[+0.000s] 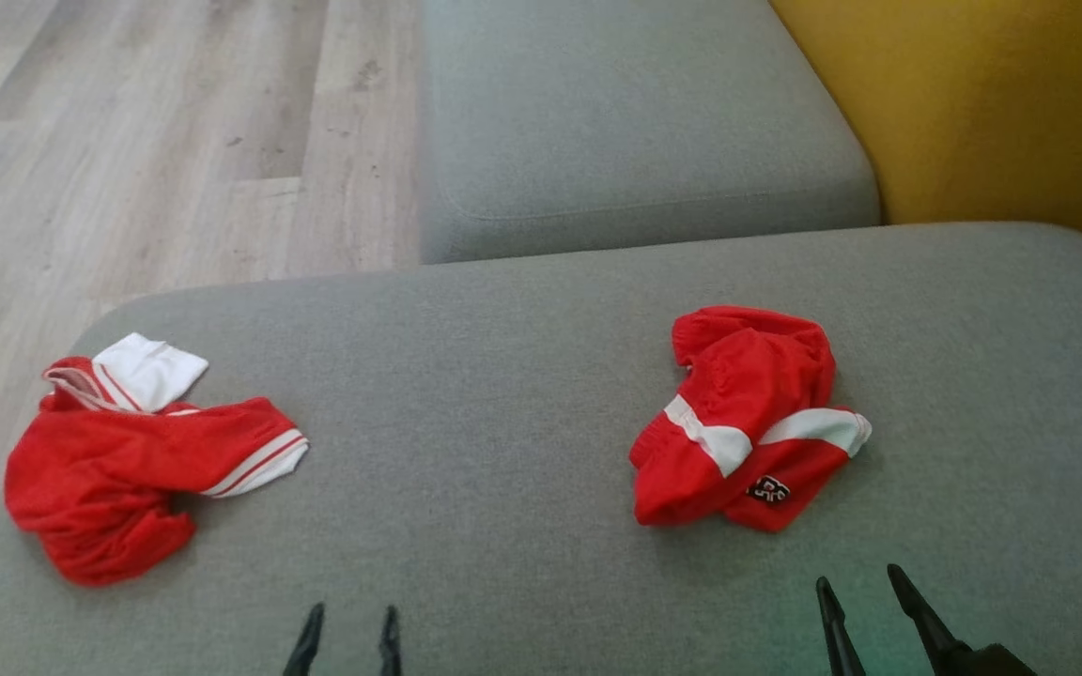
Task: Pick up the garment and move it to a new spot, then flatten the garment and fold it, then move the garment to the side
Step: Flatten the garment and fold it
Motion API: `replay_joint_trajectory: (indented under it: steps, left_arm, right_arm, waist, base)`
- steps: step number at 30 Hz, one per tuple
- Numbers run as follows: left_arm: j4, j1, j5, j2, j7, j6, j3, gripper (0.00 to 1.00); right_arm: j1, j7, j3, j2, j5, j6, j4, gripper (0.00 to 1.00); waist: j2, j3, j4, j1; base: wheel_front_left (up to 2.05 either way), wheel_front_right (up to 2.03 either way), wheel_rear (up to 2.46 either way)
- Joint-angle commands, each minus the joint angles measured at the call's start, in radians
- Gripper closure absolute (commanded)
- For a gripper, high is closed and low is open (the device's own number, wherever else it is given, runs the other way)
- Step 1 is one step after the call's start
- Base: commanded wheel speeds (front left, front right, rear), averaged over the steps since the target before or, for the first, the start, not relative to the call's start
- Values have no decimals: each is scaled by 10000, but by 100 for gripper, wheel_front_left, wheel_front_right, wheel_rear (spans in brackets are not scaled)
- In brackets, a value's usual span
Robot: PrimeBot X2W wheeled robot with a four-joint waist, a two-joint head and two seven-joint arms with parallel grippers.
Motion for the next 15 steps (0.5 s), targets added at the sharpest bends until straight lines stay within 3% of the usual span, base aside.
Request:
replay_joint_trajectory:
  steps: [1, 10, 15]
  left_arm:
    - [-214, -810, 37, -60, -107, -147, 67, 0]
    - [395, -2789, -277, -60, -107, -1095, -774, 0]
    - [1541, -4981, -1301, -60, 436, -1957, -1398, 0]
  right_arm:
    - [-545, -63, 213, -66, 9, 67, -310, 0]
    - [-903, -63, 528, -66, -306, 67, -466, 0]
    - [-1109, -63, 700, -66, -453, 67, -535, 0]
  waist:
    - [0, 128, -152, 0]
    - [0, 741, -954, 0]
    - [0, 1124, -1490, 0]
  base:
    - [0, 0, 0]
    - [0, 0, 0]
    - [0, 0, 0]
